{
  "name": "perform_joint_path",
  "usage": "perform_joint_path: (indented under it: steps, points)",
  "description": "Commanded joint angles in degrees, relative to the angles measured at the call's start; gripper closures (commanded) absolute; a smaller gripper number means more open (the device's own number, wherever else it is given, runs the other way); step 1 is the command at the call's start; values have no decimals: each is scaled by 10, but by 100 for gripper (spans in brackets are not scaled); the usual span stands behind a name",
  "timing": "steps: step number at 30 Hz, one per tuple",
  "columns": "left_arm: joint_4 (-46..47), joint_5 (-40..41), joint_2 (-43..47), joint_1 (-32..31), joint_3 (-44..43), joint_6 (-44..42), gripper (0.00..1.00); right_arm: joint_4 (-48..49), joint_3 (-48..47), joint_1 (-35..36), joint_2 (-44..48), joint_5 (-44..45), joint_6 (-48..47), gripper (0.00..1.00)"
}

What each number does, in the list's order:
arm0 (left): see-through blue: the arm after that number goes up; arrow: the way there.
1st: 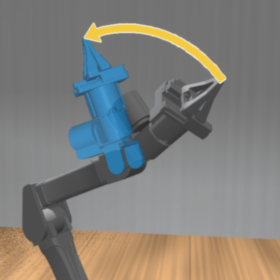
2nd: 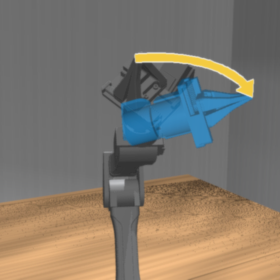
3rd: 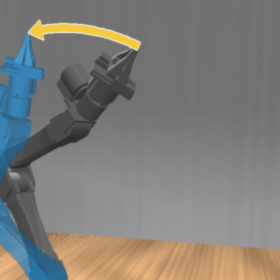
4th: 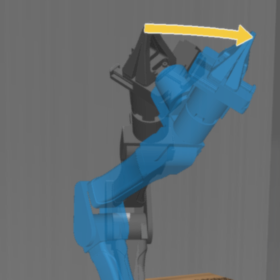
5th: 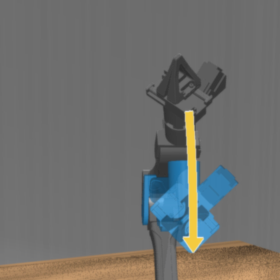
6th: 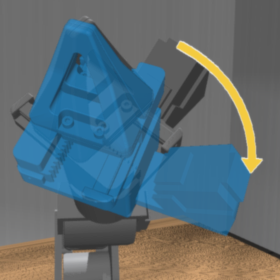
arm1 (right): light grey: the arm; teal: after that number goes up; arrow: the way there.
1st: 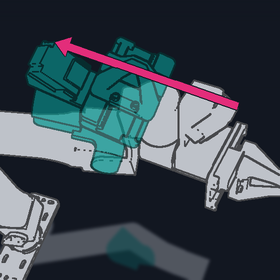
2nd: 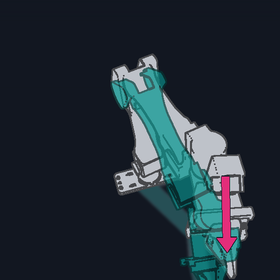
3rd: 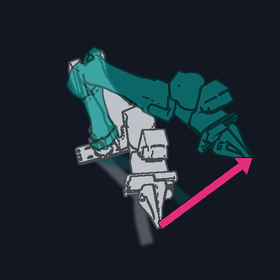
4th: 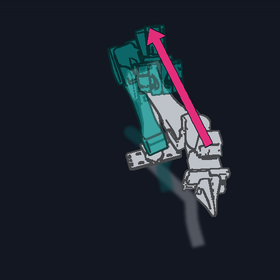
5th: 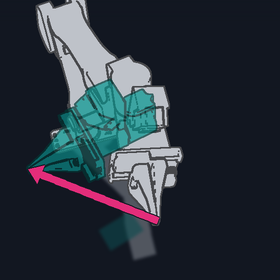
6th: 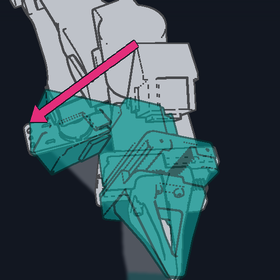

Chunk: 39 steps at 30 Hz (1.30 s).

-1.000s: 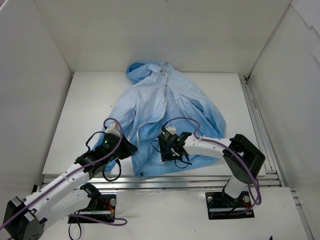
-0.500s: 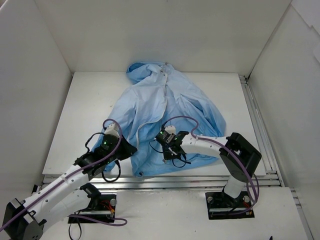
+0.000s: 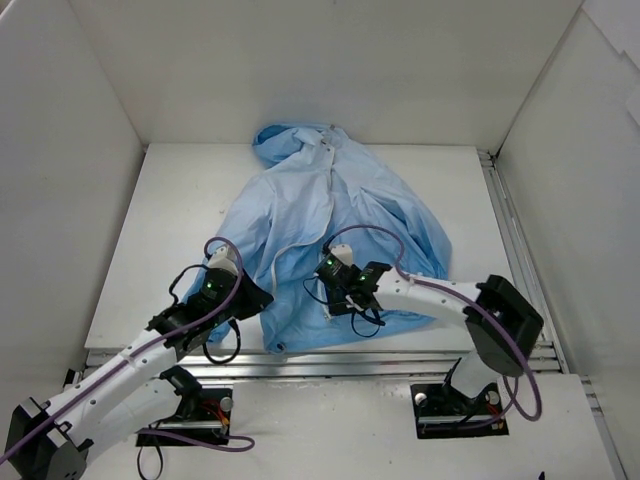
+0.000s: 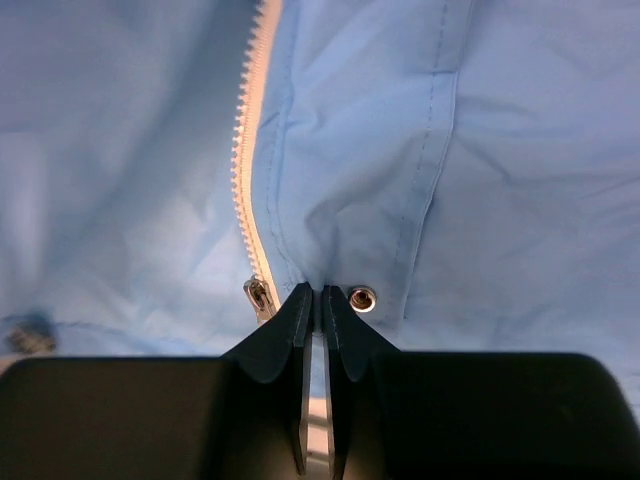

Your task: Zip up the jacket

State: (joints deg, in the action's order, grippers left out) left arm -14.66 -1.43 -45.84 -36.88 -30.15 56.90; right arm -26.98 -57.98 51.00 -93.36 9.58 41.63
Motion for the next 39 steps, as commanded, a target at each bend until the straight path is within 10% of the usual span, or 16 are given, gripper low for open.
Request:
perform_joint_path:
  steps: [1,27,39]
  points:
    - [23,4,1,4,-7,-14,100,25,-22,-4,106,11,-36,100]
    - [142,-48,-89,4,-107,11,100,209,139,-23,365,81,30,100]
    - [350,-149,-135,-1,-81,18,100,282,145,-21,375,54,2,100]
